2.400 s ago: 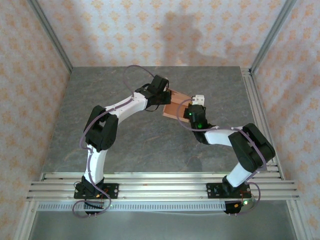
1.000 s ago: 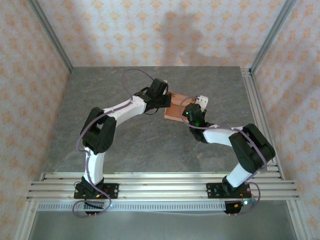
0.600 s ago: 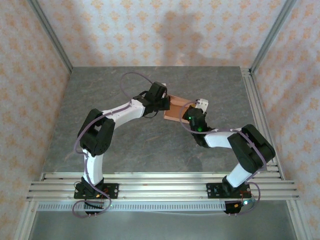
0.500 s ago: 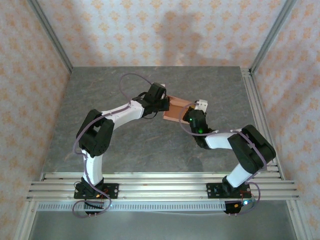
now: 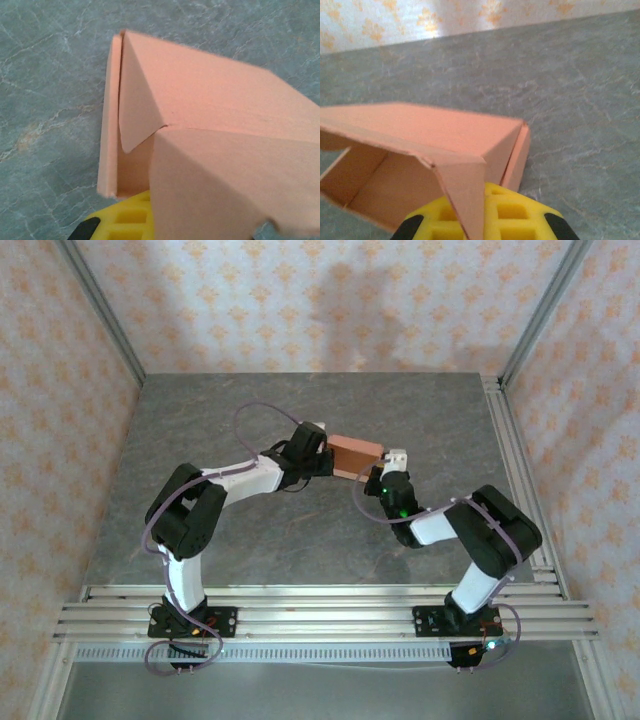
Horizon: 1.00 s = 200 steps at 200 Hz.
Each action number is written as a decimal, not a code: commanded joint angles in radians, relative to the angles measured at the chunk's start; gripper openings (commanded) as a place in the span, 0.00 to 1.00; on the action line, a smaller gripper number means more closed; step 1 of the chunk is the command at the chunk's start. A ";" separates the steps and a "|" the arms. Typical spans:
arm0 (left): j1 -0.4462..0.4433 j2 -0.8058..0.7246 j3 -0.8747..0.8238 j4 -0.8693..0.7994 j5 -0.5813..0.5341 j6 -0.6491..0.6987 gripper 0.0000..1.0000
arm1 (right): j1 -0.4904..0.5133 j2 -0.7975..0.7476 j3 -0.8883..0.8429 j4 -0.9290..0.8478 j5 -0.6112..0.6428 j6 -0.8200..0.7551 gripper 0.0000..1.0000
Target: Fold the paper box
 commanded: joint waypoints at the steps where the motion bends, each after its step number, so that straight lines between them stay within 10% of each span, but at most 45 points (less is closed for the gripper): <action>1: -0.011 -0.046 -0.019 0.055 -0.009 -0.012 0.00 | 0.010 0.015 -0.026 0.063 -0.047 -0.004 0.03; 38: -0.011 -0.057 -0.025 0.059 -0.017 -0.013 0.00 | 0.010 -0.038 -0.030 0.043 -0.078 -0.003 0.12; 73: -0.011 -0.051 -0.011 0.035 -0.030 -0.010 0.00 | 0.009 -0.135 -0.058 0.035 -0.087 -0.016 0.57; 101: -0.011 -0.045 -0.008 0.029 -0.032 -0.009 0.00 | 0.009 -0.240 -0.088 0.008 -0.117 -0.063 0.74; 164: -0.011 -0.037 -0.007 0.032 -0.029 -0.008 0.00 | 0.007 -0.491 -0.085 -0.139 -0.052 -0.003 0.85; 200: -0.012 -0.043 -0.022 0.049 -0.020 -0.002 0.00 | -0.016 -0.538 0.091 -0.523 0.046 0.189 0.83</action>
